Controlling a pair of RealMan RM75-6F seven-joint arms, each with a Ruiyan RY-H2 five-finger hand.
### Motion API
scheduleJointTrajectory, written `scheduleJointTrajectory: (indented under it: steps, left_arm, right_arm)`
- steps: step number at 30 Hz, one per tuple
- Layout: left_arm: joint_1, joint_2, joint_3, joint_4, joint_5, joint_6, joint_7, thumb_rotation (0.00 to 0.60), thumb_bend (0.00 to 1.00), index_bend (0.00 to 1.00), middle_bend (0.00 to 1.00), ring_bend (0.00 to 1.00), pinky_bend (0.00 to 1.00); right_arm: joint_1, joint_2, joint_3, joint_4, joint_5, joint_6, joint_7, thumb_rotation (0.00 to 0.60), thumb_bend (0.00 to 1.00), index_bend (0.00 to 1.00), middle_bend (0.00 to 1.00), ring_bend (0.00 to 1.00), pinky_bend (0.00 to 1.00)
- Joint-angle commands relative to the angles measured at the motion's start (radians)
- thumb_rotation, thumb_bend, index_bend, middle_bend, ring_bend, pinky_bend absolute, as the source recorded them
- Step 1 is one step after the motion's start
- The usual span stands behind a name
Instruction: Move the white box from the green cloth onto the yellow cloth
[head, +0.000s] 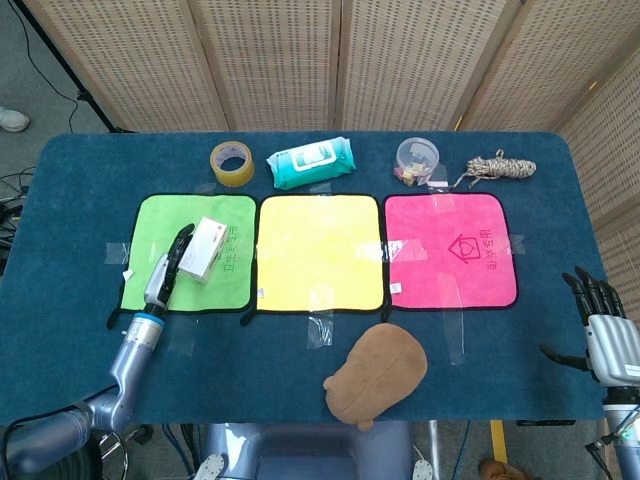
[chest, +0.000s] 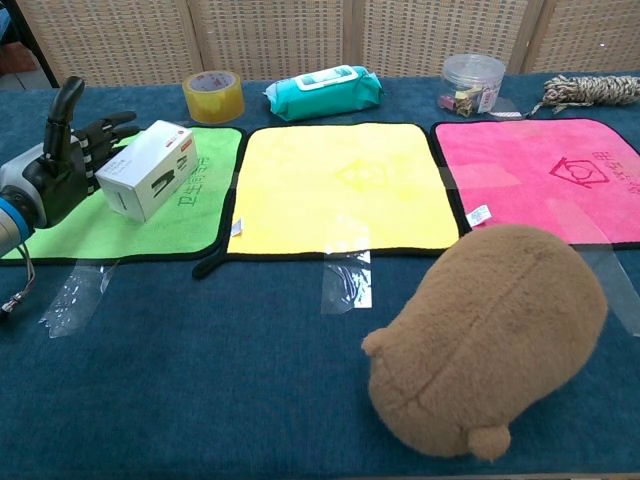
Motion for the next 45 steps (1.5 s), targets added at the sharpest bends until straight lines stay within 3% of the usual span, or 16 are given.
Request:
scheduleJointTrajectory:
  steps: [1,27,45]
  left_arm:
    - [-0.017,-0.014,-0.004,-0.009,0.0,-0.013,0.013,0.0,0.0,0.0,0.0,0.0,0.0]
    - [-0.155,-0.163,-0.088,0.052,-0.051,-0.084,0.064,0.0,0.0,0.0,0.0,0.0,0.0]
    - [-0.27,-0.204,-0.157,0.057,-0.104,-0.17,0.153,0.0,0.0,0.0,0.0,0.0,0.0]
  right_arm:
    - [-0.001,0.001,0.0,0.0,0.0,0.0,0.003,0.6,0.0,0.0,0.0,0.0,0.0]
    - [-0.002,0.013,0.009,0.022,0.024,-0.021,0.053,0.6,0.0,0.0,0.0,0.0,0.0]
    - [-0.001,0.019,0.015,0.035,0.036,-0.034,0.086,0.6,0.0,0.0,0.0,0.0,0.0]
